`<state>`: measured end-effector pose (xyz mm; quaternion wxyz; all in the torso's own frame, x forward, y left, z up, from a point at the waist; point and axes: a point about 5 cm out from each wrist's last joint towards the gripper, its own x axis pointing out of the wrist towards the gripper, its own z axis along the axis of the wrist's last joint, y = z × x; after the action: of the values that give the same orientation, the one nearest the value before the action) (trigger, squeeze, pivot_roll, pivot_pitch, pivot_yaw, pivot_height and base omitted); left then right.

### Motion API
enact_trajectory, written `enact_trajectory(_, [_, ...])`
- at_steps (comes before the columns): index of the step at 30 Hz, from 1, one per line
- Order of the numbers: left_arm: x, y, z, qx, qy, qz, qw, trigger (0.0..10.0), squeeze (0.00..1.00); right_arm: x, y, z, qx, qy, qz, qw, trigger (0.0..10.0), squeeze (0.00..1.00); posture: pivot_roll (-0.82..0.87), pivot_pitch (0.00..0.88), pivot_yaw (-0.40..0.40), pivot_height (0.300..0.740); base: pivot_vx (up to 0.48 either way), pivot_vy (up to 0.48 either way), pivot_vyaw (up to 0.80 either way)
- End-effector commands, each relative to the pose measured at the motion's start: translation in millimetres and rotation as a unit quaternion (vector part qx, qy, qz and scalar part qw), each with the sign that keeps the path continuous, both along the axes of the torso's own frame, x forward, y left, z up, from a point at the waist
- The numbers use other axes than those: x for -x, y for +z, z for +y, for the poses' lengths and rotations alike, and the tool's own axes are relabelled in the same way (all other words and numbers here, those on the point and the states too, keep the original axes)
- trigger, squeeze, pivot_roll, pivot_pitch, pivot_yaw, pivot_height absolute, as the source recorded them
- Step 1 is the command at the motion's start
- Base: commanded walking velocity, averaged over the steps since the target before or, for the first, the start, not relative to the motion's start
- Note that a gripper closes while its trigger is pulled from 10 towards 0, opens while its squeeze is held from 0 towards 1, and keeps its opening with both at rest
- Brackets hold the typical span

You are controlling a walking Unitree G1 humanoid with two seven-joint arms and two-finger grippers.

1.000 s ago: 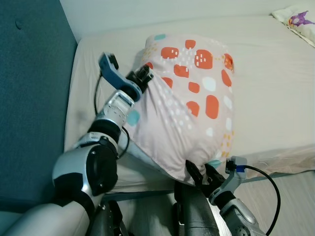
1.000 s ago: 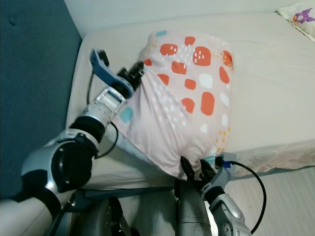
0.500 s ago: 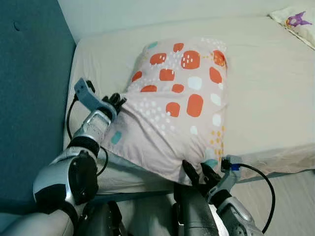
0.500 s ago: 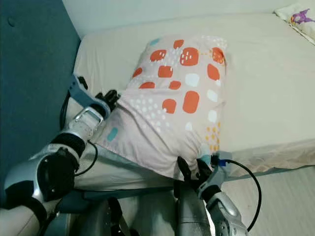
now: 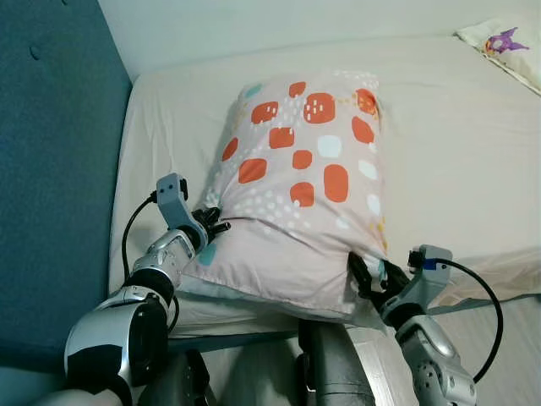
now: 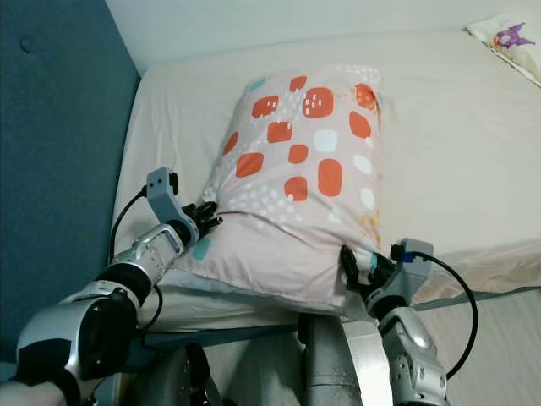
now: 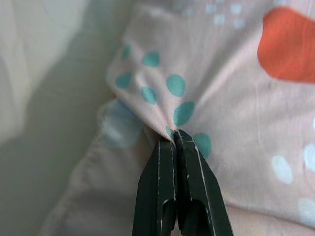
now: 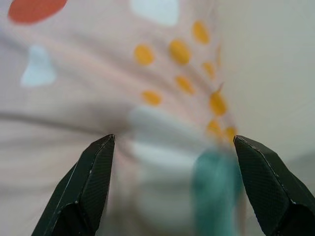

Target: Clean up the room

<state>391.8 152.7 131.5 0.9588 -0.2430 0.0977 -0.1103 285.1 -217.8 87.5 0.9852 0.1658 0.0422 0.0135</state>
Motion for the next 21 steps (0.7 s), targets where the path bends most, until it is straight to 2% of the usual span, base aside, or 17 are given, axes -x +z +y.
enact_trajectory(1, [5.3, -9.3, 14.0, -0.002, 0.012, 0.009, 1.0, 0.0, 1.0, 4.2, -8.7, -4.7, 0.004, -0.015, 0.017, 1.0, 10.0, 1.0, -0.27, 0.248, 0.06, 0.58, 0.0, 0.0, 0.0])
enact_trajectory(4, [5.0, -6.3, 18.5, -0.002, 0.008, -0.002, 1.0, 0.0, 1.0, 3.9, -8.5, -6.4, 0.006, -0.021, 0.017, 1.0, 10.0, 1.0, -0.26, 0.242, 0.061, 0.58, 0.0, 0.0, 0.0])
enact_trajectory(5, [4.9, -4.4, 21.1, -0.001, 0.005, -0.009, 1.0, 10.0, 1.0, 3.6, -8.5, -7.5, 0.007, -0.025, 0.017, 1.0, 10.0, 1.0, -0.26, 0.242, 0.061, 0.58, 0.0, 0.0, 0.0])
enact_trajectory(8, [2.8, 7.6, 27.3, -0.001, -0.023, -0.043, 0.999, 10.0, 1.0, -0.5, -8.8, -12.2, 0.012, -0.039, 0.018, 0.999, 10.0, 1.0, -0.25, 0.241, 0.051, 0.58, 0.0, 0.0, 0.0])
enact_trajectory(14, [2.1, 14.1, 27.3, -0.003, -0.051, -0.062, 0.997, 10.0, 1.0, -2.5, -5.9, -13.7, 0.014, -0.044, 0.013, 0.999, 10.0, 1.0, -0.25, 0.241, 0.063, 0.58, 0.0, 0.0, 0.0])
enact_trajectory(15, [0.8, 22.0, 24.8, 0.004, -0.08, -0.081, 0.994, 10.0, 1.0, -2.4, -4.1, -15.4, 0.014, -0.046, 0.009, 0.999, 10.0, 1.0, -0.25, 0.242, 0.05, 0.58, 0.0, 0.0, 0.0])
enact_trajectory(16, [0.8, 22.0, 24.8, 0.004, -0.08, -0.081, 0.994, 10.0, 1.0, -2.4, -4.1, -15.4, 0.014, -0.046, 0.009, 0.999, 10.0, 1.0, -0.25, 0.242, 0.05, 0.58, 0.0, 0.0, 0.0])
enact_trajectory(17, [-0.7, 32.5, 21.9, 0.036, -0.111, -0.103, 0.988, 10.0, 1.0, -2.0, -3.0, -16.6, 0.014, -0.047, 0.007, 0.999, 10.0, 1.0, -0.25, 0.245, 0.054, 0.58, 0.0, 0.0, 0.0])
enact_trajectory(19, [-0.8, 48.8, 13.5, 0.111, -0.177, -0.137, 0.968, 10.0, 1.0, -1.2, -0.4, -18.7, 0.012, -0.045, 0.001, 0.999, 10.0, 1.0, -0.25, 0.245, 0.059, 0.58, 0.0, 0.0, 0.0])
enact_trajectory(20, [-0.8, 48.8, 13.5, 0.111, -0.177, -0.137, 0.968, 10.0, 1.0, -1.2, -0.4, -18.7, 0.012, -0.045, 0.001, 0.999, 10.0, 1.0, -0.25, 0.245, 0.059, 0.58, 0.0, 0.0, 0.0])
enact_trajectory(21, [0.3, 52.1, 8.0, 0.133, -0.205, -0.147, 0.959, 10.0, 1.0, -1.0, 0.6, -18.8, 0.01, -0.044, -0.002, 0.999, 10.0, 1.0, -0.25, 0.251, 0.054, 0.58, 0.0, 0.0, 0.0])
